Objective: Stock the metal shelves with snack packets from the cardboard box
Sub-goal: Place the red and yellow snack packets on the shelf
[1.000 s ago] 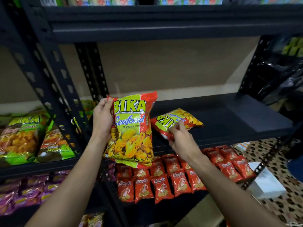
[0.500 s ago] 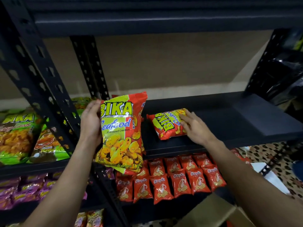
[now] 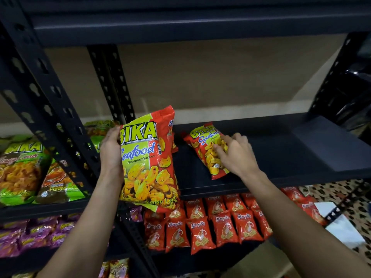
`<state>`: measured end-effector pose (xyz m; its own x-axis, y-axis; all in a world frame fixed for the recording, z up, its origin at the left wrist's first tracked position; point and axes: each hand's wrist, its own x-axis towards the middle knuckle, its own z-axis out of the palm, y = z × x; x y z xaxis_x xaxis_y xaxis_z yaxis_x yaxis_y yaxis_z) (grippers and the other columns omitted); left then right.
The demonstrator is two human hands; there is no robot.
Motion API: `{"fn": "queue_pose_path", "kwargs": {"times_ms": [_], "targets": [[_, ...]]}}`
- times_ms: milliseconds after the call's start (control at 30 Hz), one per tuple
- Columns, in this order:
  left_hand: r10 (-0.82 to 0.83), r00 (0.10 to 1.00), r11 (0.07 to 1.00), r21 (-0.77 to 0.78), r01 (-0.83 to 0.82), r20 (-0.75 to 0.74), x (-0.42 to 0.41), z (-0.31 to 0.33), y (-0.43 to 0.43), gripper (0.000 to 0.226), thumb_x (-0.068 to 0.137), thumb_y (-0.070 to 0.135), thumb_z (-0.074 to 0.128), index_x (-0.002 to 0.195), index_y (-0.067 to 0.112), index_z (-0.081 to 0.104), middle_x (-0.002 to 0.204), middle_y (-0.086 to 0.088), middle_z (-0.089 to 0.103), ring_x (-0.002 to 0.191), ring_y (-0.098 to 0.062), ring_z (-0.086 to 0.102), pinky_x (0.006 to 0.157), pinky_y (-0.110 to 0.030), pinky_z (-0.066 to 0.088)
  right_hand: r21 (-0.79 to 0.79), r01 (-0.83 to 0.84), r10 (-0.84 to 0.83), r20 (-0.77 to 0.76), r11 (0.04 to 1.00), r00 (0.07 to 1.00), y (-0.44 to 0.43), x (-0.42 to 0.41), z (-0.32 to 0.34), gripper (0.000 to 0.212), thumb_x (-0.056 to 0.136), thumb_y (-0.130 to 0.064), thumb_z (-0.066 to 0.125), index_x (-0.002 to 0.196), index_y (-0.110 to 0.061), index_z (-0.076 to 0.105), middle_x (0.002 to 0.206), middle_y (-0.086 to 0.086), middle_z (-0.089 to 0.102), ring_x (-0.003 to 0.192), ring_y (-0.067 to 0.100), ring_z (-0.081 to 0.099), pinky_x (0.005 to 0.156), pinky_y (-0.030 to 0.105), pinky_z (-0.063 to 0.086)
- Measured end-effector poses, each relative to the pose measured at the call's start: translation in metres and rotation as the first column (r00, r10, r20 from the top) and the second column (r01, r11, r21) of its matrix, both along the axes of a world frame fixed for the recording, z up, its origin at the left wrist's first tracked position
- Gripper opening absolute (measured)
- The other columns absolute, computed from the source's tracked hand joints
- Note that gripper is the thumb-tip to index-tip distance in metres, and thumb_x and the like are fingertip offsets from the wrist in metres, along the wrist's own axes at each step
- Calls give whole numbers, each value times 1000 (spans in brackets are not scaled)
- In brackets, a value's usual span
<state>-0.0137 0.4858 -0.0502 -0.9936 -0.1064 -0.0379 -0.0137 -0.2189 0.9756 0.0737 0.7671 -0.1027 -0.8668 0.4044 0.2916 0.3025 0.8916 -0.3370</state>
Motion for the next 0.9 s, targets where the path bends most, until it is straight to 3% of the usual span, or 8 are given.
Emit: {"fn": "queue_pose_path", "kwargs": {"times_ms": [67,200,300,433,500,633,767,900], "targets": [[-21,1000,1000,7,21,-3,-1,-1,0,47,89,43,55,120,9,67,120,-13,67,104,-33,66,85,-39,50,27,-111,110,54,993,992,9,2,-7,47,102,-44,46,145,-26,48,150,11,40,140,30,30,113,47,26],[-51,999,998,30,51,-12,-3,-5,3,31,97,37,51,106,11,65,82,-3,66,67,-18,63,67,-31,46,-31,-154,156,152,988,976,12,0,-30,51,106,-47,29,156,-36,25,166,4,11,153,24,4,121,49,9],[0,1000,999,54,-1,4,-5,-6,6,30,98,33,50,116,14,67,100,-4,70,80,-20,67,70,-30,51,5,-103,100,172,995,980,0,-12,-30,57,104,-54,21,158,-36,14,167,5,6,153,26,3,121,50,10],[7,1000,994,110,-7,4,-8,-3,13,20,100,28,49,109,22,66,106,-8,70,99,-29,67,80,-34,53,-21,-114,114,359,993,926,-15,-37,-18,71,99,-65,20,158,-35,-7,167,5,-8,153,27,-5,121,51,8],[16,1000,993,119,-15,0,-11,-4,14,18,101,29,49,106,24,65,106,-4,72,102,-27,68,84,-37,53,-13,-114,110,381,993,918,-19,-49,-15,74,99,-67,21,157,-34,-10,167,5,-9,153,28,-5,120,50,10],[40,999,991,131,-41,9,-16,-5,14,31,99,31,51,128,23,58,122,-3,68,110,-25,67,100,-46,50,21,-114,99,346,993,933,-24,-67,-18,74,99,-66,25,158,-34,-5,167,7,-3,153,31,0,119,51,13],[27,1000,990,135,-28,16,-21,-6,16,15,99,29,52,104,27,65,115,-8,71,106,-32,68,96,-51,52,28,-114,97,343,993,934,-23,-83,-17,73,98,-66,26,158,-33,-1,167,8,0,152,33,5,119,51,16],[18,1000,988,153,-21,25,-26,-7,17,16,99,28,51,98,25,68,114,-12,71,105,-34,68,95,-54,52,45,-101,79,343,994,936,-22,-93,-15,75,97,-68,26,159,-33,1,167,8,3,150,34,11,118,51,20]]}}
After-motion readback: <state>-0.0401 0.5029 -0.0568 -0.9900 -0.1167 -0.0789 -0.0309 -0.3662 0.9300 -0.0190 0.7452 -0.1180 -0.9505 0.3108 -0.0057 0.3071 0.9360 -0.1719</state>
